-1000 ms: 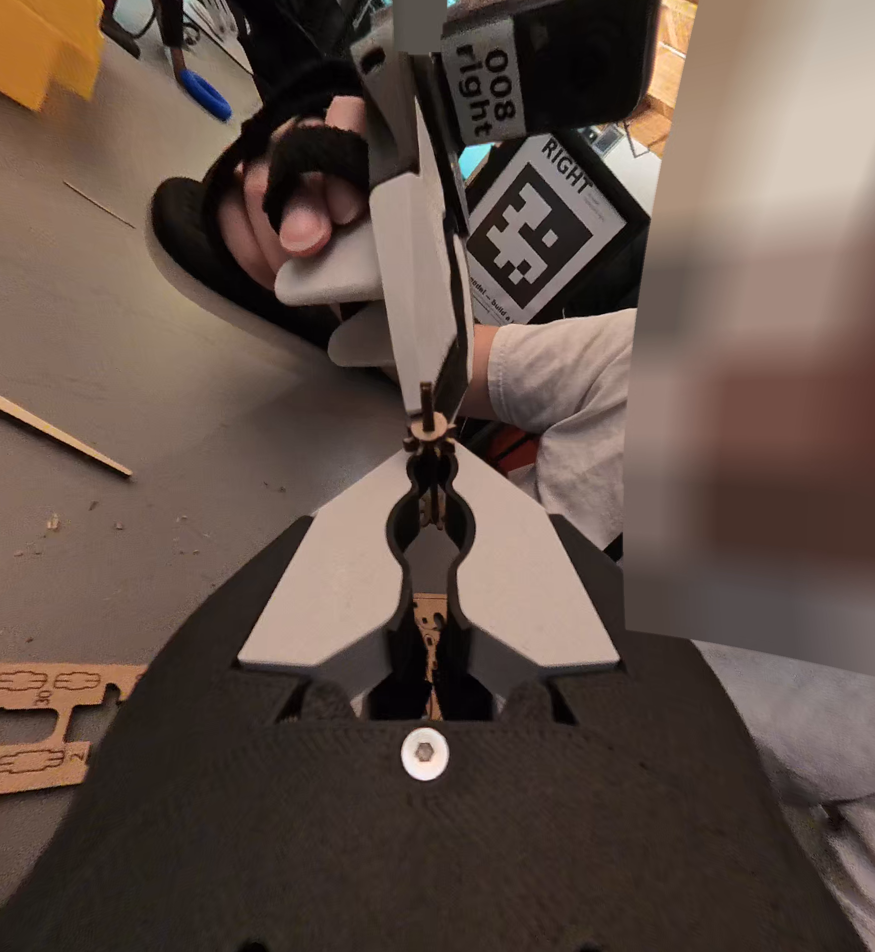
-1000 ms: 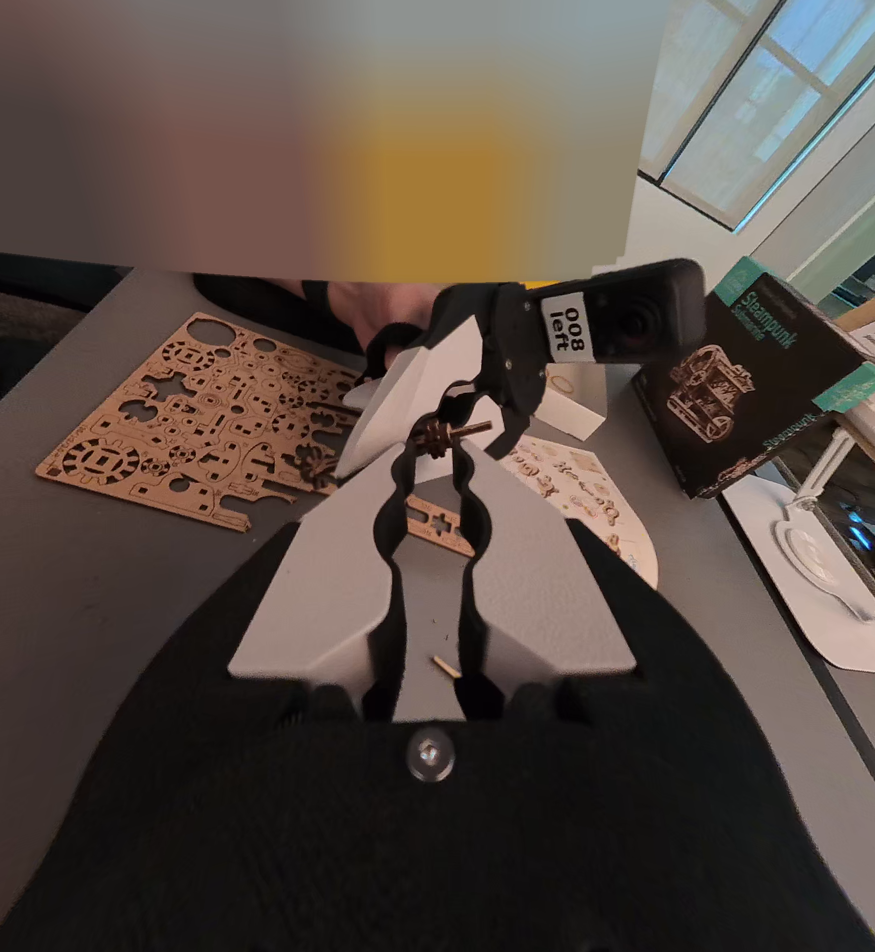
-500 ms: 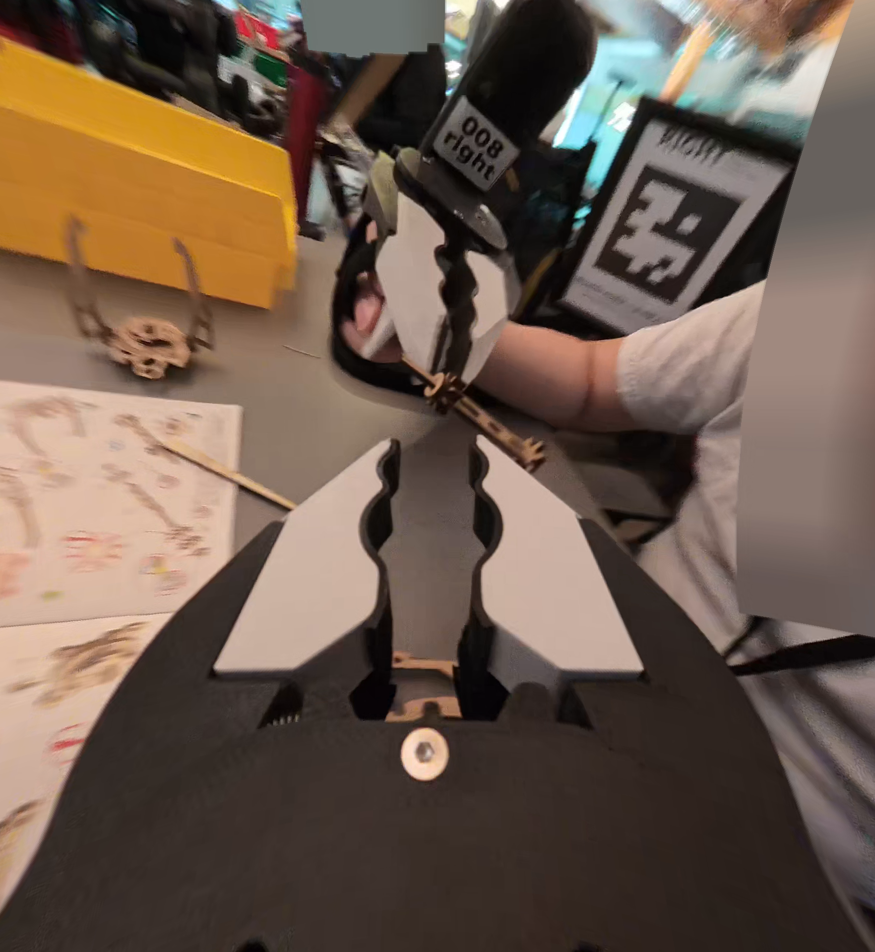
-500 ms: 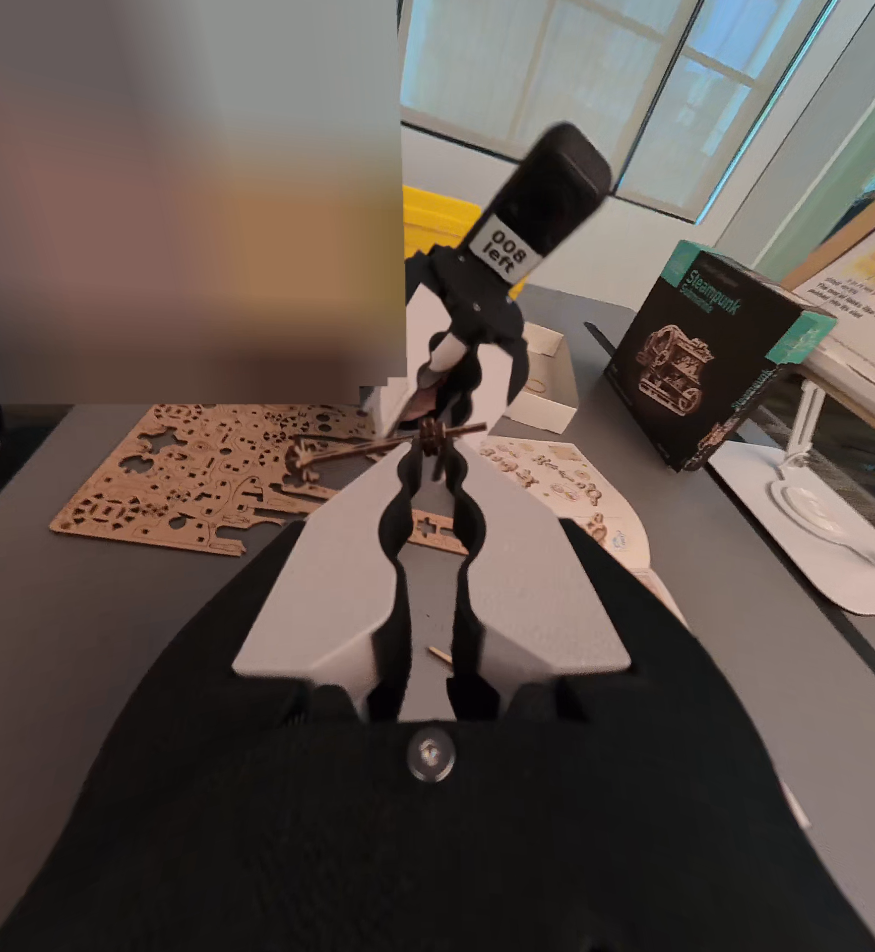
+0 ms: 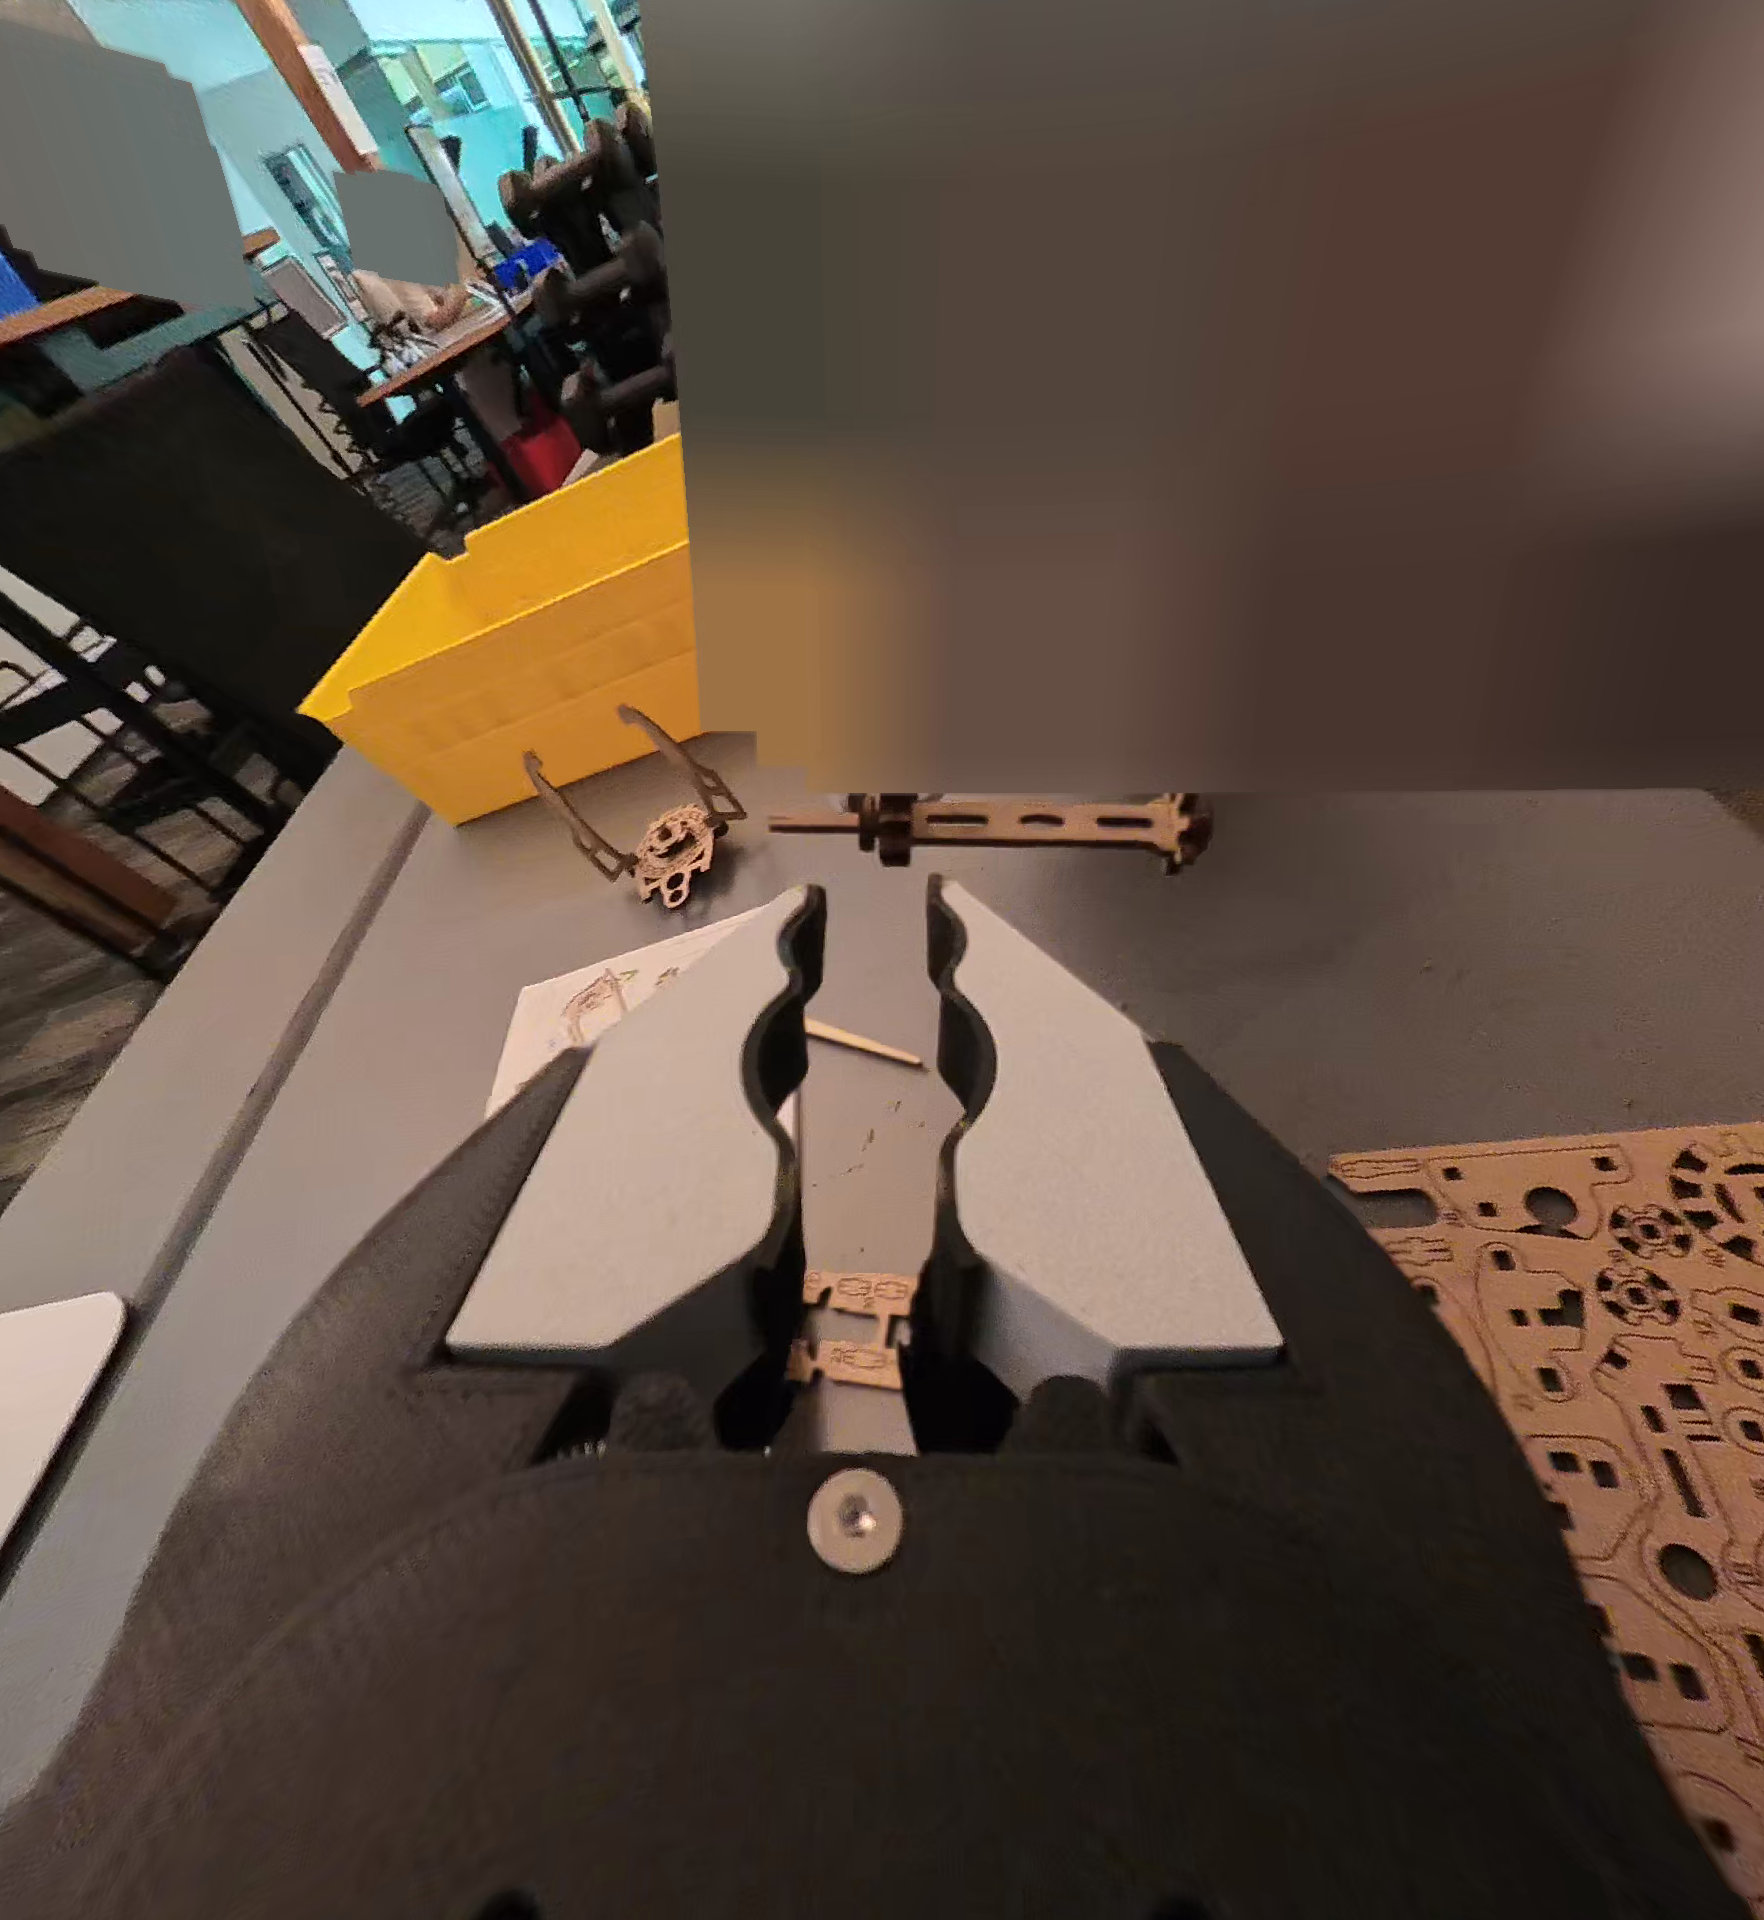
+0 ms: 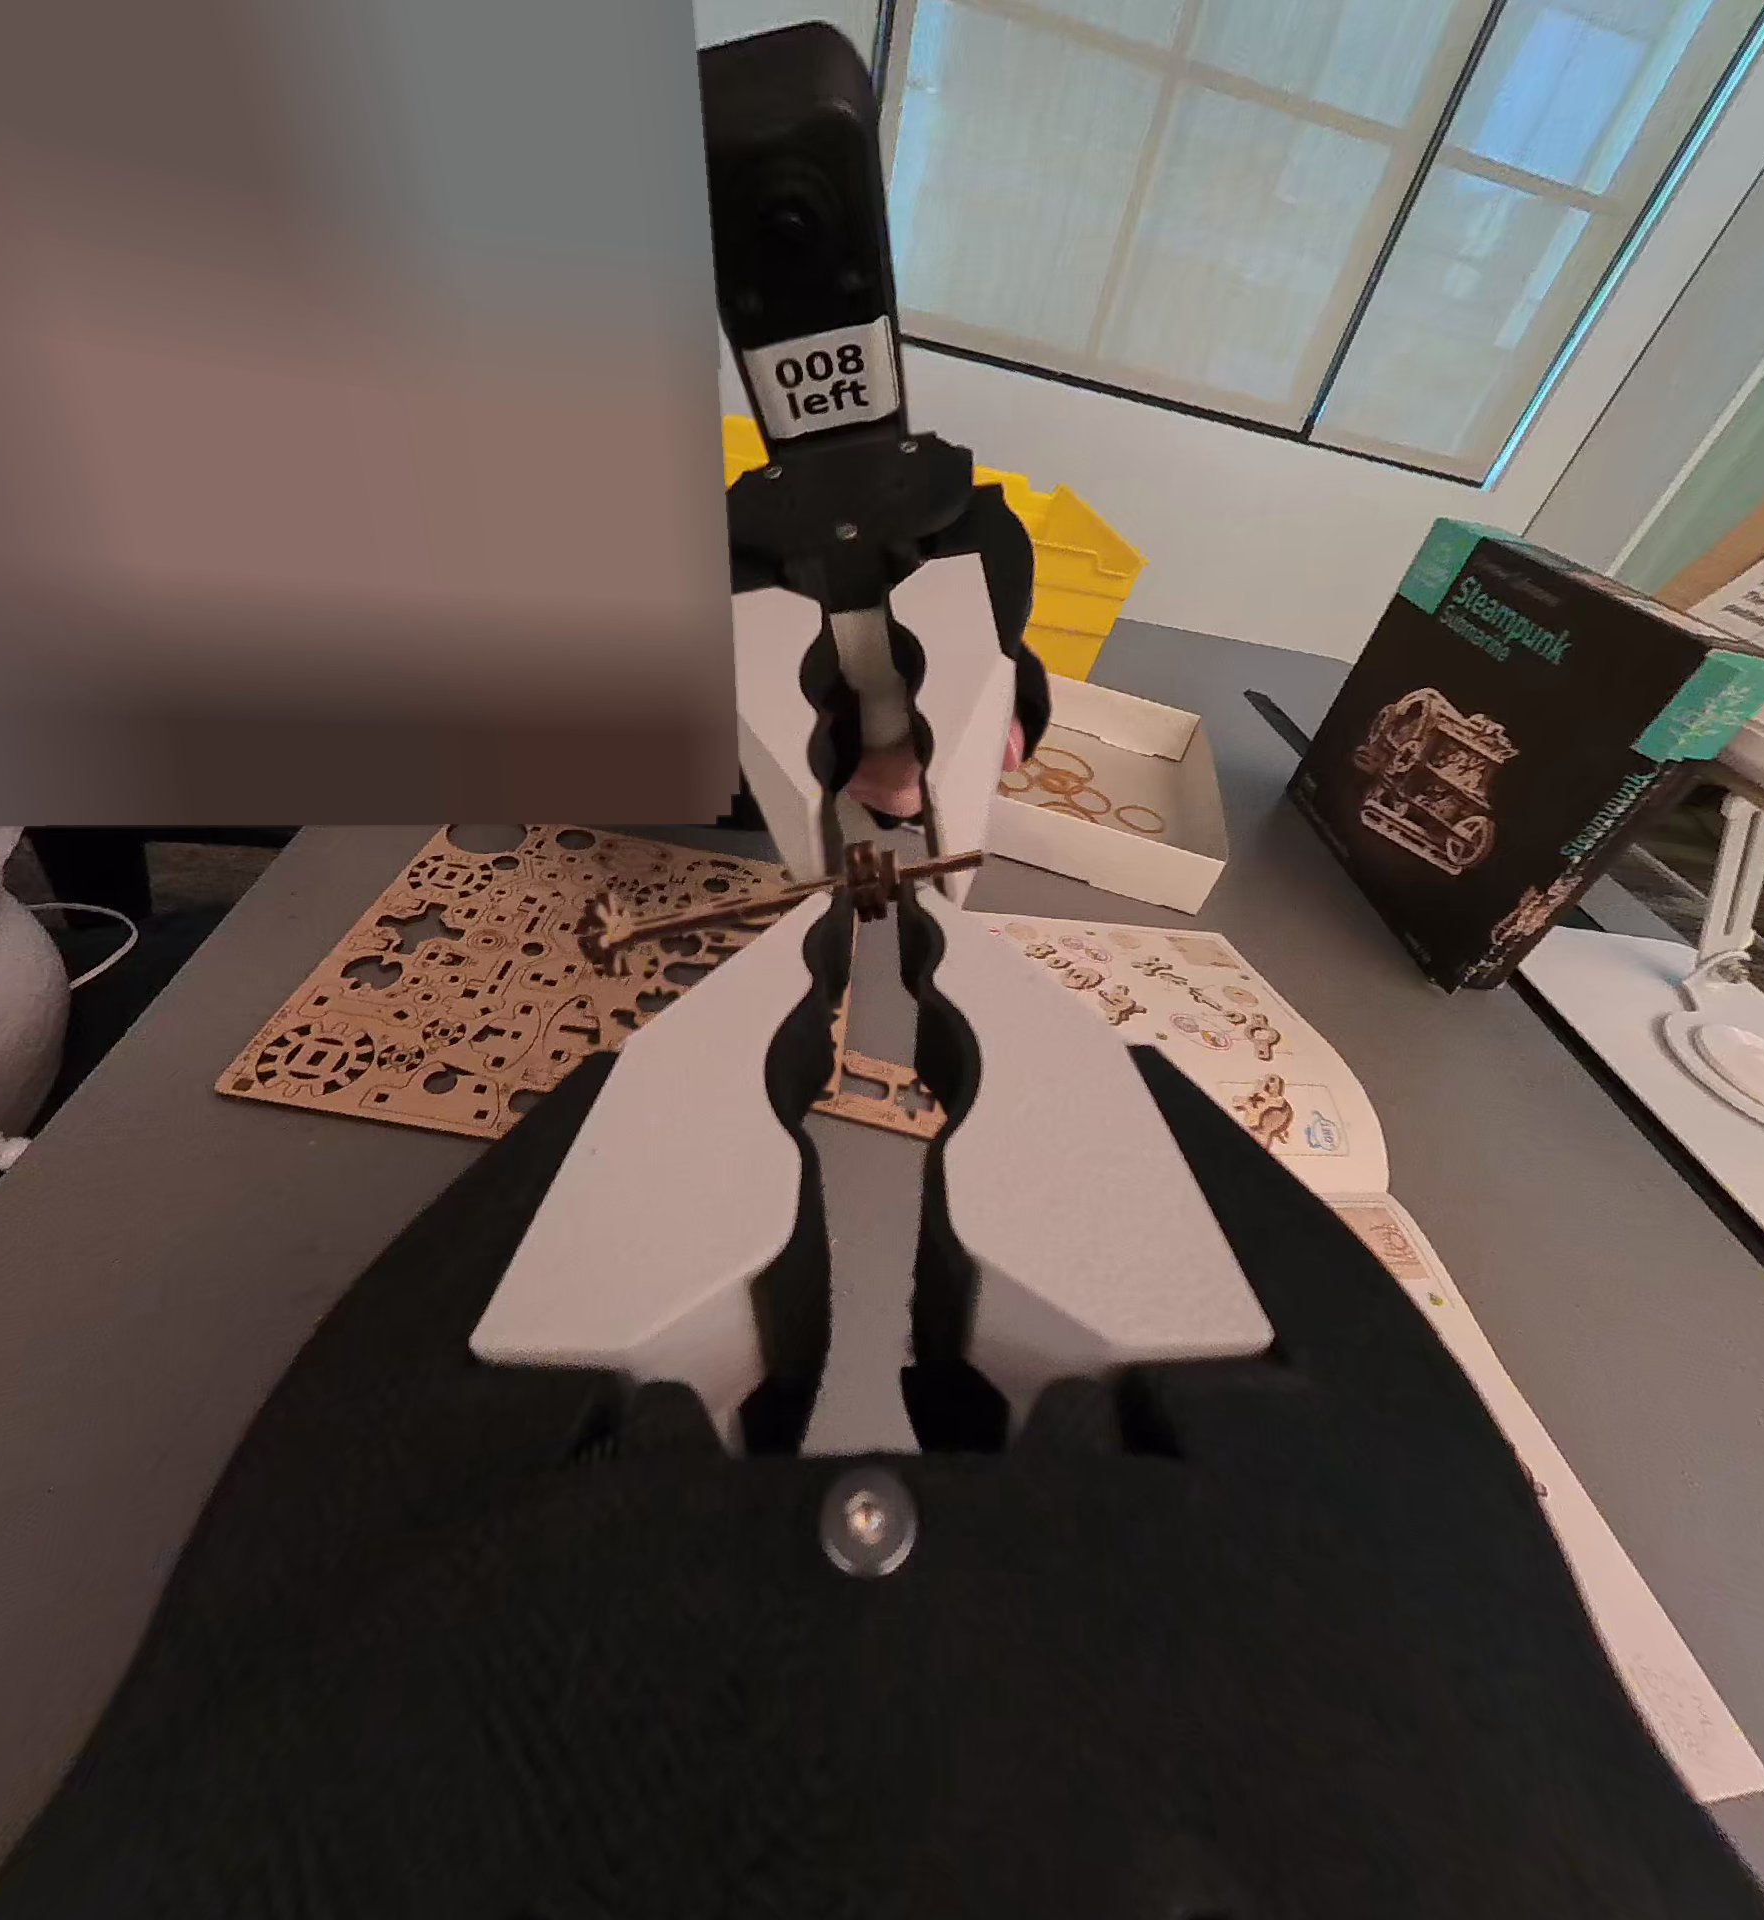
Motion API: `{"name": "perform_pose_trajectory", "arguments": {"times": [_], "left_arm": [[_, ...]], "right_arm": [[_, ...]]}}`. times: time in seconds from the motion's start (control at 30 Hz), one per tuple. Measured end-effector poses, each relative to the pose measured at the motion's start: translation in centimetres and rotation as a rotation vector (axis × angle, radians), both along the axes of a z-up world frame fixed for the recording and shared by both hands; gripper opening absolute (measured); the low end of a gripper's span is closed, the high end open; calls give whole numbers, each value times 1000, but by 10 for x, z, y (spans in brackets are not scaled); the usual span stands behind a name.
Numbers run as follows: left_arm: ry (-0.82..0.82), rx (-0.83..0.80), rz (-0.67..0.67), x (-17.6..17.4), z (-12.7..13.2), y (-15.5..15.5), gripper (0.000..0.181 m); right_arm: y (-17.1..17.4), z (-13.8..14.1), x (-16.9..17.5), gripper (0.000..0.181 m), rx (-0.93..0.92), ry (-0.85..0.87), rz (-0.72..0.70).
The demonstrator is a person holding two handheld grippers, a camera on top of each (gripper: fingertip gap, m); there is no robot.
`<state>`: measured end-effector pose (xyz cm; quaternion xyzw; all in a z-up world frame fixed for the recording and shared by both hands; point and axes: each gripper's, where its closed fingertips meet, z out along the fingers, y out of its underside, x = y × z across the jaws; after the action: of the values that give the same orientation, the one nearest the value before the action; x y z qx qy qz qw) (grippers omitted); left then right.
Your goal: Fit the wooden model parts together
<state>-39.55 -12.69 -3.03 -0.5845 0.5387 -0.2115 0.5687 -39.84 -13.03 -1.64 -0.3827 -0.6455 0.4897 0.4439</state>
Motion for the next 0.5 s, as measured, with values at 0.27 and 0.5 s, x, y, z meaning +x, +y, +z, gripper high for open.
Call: {"name": "perform_pose_trajectory", "arguments": {"times": [0.27, 0.5], "left_arm": [[91, 59, 2, 4, -10, -3, 5], [142, 80, 1, 6, -19, -3, 3]], "right_arm": [[-3, -12, -3, 7, 75, -51, -7], [-5, -19, -1, 8, 189, -83, -27]]}}
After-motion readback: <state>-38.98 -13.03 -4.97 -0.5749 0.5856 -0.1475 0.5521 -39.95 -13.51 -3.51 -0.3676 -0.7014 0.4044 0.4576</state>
